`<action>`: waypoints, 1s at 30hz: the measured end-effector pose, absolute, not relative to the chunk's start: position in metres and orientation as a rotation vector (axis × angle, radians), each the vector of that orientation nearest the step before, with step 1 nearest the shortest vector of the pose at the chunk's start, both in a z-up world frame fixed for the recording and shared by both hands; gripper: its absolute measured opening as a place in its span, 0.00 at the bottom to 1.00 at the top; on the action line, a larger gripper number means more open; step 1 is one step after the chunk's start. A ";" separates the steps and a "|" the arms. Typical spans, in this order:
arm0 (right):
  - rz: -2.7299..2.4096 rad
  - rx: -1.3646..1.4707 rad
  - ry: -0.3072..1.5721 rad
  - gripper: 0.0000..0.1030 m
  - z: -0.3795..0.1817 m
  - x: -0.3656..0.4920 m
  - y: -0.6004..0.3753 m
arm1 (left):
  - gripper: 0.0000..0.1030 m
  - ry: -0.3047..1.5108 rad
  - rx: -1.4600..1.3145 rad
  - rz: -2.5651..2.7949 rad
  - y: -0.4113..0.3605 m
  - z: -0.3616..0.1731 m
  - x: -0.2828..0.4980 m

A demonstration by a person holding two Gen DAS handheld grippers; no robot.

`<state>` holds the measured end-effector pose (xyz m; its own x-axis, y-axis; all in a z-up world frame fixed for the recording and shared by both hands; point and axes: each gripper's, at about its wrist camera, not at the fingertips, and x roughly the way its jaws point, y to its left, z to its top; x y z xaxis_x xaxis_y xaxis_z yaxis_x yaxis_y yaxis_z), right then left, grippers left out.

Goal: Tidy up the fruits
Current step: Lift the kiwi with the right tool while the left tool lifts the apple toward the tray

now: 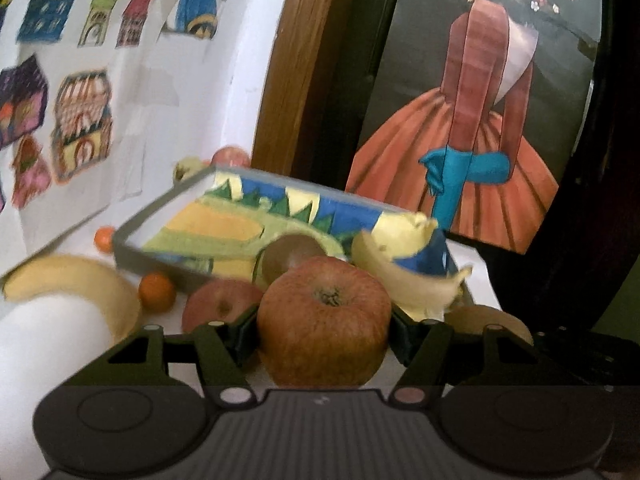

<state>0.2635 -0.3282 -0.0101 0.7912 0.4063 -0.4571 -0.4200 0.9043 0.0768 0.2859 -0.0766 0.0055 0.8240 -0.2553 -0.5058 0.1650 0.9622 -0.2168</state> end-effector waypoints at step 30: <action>0.338 -0.075 0.483 0.54 -0.034 0.326 -0.335 | 0.66 0.542 -0.114 -0.273 -0.121 -0.021 0.362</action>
<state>0.3264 -0.3349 -0.0341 0.8315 0.3004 -0.4672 -0.3357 0.9419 0.0081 0.3615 -0.1213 -0.0206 0.8217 -0.2857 -0.4932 0.2260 0.9577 -0.1783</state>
